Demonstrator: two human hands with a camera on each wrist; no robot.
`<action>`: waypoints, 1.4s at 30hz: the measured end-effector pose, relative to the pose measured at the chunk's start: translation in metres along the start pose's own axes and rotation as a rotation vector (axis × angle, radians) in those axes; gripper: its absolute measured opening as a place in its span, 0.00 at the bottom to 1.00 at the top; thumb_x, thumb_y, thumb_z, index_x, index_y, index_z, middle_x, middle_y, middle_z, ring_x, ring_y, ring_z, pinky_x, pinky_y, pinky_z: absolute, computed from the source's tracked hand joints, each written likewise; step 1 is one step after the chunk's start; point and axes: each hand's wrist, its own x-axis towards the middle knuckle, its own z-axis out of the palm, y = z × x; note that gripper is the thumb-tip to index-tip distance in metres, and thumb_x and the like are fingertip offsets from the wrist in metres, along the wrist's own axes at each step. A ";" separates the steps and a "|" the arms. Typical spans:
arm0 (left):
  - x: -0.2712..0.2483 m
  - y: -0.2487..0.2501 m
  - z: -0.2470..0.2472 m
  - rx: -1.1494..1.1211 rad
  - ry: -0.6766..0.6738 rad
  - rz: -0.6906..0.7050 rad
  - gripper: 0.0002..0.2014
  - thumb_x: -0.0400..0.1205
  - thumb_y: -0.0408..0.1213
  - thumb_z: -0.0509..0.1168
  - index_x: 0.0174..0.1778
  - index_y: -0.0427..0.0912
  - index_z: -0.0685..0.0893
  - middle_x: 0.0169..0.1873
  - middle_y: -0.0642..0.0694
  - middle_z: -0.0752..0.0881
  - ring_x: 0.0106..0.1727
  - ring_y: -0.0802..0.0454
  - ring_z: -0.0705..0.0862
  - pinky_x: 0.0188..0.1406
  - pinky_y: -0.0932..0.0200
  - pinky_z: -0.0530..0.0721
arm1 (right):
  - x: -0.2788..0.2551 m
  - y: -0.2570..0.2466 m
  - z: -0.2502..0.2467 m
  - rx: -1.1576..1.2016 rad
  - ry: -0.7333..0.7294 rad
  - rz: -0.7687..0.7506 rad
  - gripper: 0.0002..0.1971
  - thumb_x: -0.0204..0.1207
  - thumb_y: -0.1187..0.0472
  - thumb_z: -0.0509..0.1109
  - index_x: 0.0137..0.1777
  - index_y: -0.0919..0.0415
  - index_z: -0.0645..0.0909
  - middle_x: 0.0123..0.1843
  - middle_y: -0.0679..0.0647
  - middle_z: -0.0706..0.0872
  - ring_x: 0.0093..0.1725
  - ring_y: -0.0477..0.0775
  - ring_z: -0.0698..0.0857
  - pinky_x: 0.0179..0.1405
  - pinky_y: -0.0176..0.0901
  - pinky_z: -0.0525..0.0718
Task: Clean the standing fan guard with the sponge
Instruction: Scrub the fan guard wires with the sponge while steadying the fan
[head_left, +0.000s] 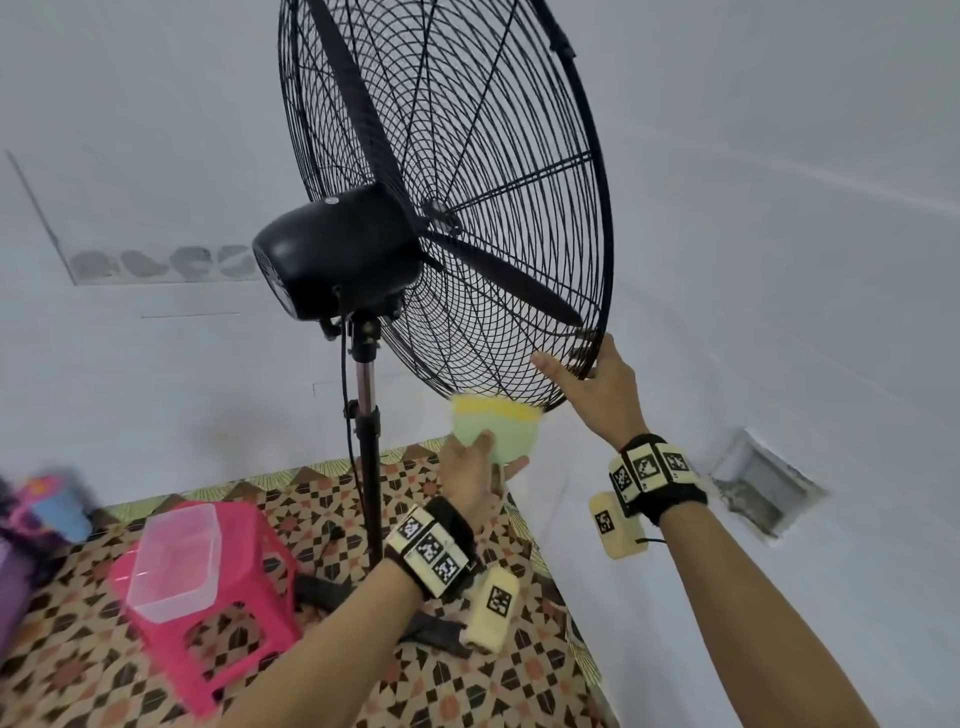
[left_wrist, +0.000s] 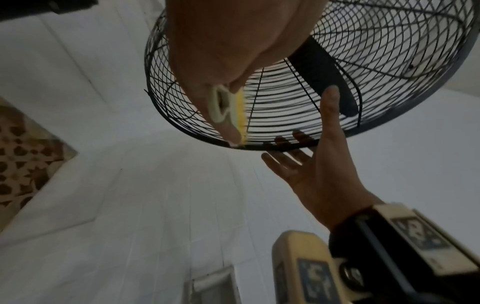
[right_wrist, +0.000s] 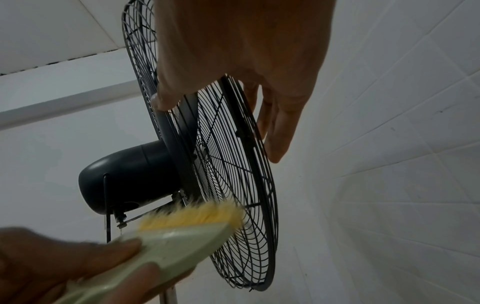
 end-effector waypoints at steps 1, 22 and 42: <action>-0.002 0.003 -0.006 0.002 0.066 0.045 0.06 0.92 0.30 0.61 0.60 0.46 0.78 0.56 0.45 0.86 0.55 0.44 0.93 0.44 0.54 0.95 | 0.000 0.000 0.000 0.000 0.003 0.000 0.37 0.63 0.18 0.74 0.63 0.41 0.75 0.59 0.44 0.88 0.60 0.49 0.87 0.64 0.58 0.87; 0.076 0.140 -0.046 0.322 0.023 0.355 0.22 0.82 0.16 0.69 0.71 0.25 0.71 0.65 0.26 0.84 0.54 0.39 0.90 0.41 0.58 0.94 | -0.007 0.000 0.010 0.022 0.079 -0.044 0.33 0.70 0.25 0.75 0.67 0.44 0.77 0.62 0.46 0.89 0.62 0.50 0.87 0.64 0.52 0.85; 0.109 0.147 -0.046 0.266 -0.013 0.443 0.21 0.88 0.23 0.65 0.78 0.33 0.81 0.50 0.47 0.87 0.47 0.51 0.90 0.39 0.62 0.92 | -0.016 -0.002 0.029 0.109 0.198 -0.019 0.38 0.70 0.24 0.73 0.73 0.46 0.77 0.65 0.42 0.89 0.65 0.42 0.86 0.64 0.46 0.83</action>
